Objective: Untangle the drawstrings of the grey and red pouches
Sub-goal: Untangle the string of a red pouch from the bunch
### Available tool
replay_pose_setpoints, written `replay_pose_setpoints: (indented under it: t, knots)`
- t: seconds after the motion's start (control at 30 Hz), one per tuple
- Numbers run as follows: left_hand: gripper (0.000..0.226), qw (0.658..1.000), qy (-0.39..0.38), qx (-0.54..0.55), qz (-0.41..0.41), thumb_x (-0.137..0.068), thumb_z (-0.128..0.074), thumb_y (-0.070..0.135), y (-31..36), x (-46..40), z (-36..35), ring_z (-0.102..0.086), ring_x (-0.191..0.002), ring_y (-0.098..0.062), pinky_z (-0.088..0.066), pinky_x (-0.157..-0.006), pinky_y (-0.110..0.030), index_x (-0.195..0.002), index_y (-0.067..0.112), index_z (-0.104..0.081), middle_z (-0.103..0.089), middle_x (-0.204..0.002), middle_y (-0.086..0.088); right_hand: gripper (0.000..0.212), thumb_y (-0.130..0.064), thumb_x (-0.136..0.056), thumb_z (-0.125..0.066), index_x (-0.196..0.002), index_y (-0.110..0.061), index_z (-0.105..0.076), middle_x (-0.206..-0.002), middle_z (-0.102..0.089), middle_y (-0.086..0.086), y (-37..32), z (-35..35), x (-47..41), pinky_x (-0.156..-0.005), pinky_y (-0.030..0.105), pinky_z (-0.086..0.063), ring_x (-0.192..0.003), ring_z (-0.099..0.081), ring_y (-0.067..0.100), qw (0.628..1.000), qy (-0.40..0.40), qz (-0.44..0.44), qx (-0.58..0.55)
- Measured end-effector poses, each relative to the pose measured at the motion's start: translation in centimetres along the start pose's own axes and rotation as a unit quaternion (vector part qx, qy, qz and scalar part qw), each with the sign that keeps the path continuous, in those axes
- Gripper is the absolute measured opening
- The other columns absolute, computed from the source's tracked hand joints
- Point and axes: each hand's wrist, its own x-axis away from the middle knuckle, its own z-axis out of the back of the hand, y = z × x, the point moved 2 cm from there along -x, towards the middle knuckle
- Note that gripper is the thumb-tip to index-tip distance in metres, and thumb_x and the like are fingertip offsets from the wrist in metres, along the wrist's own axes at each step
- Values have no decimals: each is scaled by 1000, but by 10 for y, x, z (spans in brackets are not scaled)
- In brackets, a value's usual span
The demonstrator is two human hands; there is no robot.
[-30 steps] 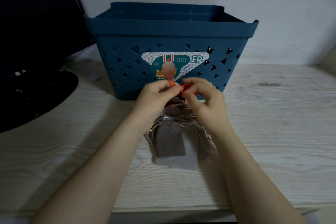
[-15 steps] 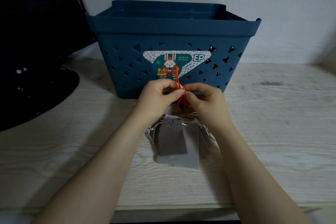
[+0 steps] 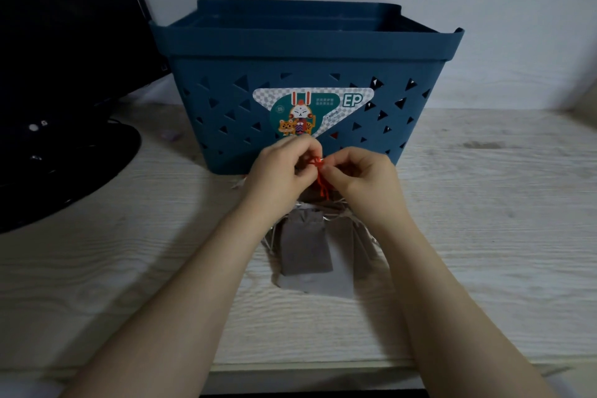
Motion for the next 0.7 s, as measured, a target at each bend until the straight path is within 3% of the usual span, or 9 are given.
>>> replay_pose_setpoints:
  t: [0.13, 0.2, 0.27, 0.37, 0.47, 0.7]
  knots:
    - [10, 1000, 4, 17, -16, -76, -57, 6, 1, 0, 1, -46, -68, 7, -35, -63, -12, -84, 11, -61, -49, -74, 18, 17, -8, -87, -61, -74, -18, -67, -72, -68, 3, 1, 0, -1, -73, 39, -54, -71, -64, 20, 999, 11, -5, -42]
    - [10, 999, 7, 24, -36, -81, -57, 7, 4, 1, 1, -47, -72, 5, -38, -67, -15, -88, 12, -61, -51, -81, 16, 11, -6, -89, -59, -84, -10, -68, -79, -67, 10, -1, 0, 0, -70, 38, -53, -72, -62, 19, 995, 7, -25, -99]
    - [8, 998, 19, 24, -60, -84, -56, 10, 6, 1, 2, -50, -78, -1, -40, -70, -17, -90, 11, -61, -55, -87, 12, 15, -4, -89, -57, -92, -13, -69, -81, -69, 9, -4, 0, 1, -64, 30, -54, -72, -63, 14, 992, -13, -24, -126]
    - [11, 996, 46, -2, -77, -85, -54, 19, 5, 2, 3, -57, -82, -10, -45, -70, -26, -91, 14, -61, -61, -88, 7, 23, -5, -89, -58, -85, -22, -71, -76, -70, -5, -6, 1, 2, -57, 21, -52, -71, -64, 10, 987, -41, -26, -151]
    - [7, 995, 53, -9, -86, -84, -55, 21, 4, 3, 4, -57, -80, -13, -46, -68, -30, -89, 17, -59, -60, -88, 3, 19, -6, -88, -60, -81, -20, -70, -73, -70, -3, -4, 2, 2, -53, 18, -49, -71, -64, 15, 984, -53, -51, -163]
    - [7, 995, 50, 58, -65, -79, -63, 7, 4, 1, 3, -55, -79, -3, -45, -70, -20, -82, 3, -67, -55, -83, 8, 17, -6, -85, -63, -73, -17, -67, -69, -66, -2, -3, 4, 0, -53, 17, -50, -64, -62, 10, 984, -51, -46, -162]
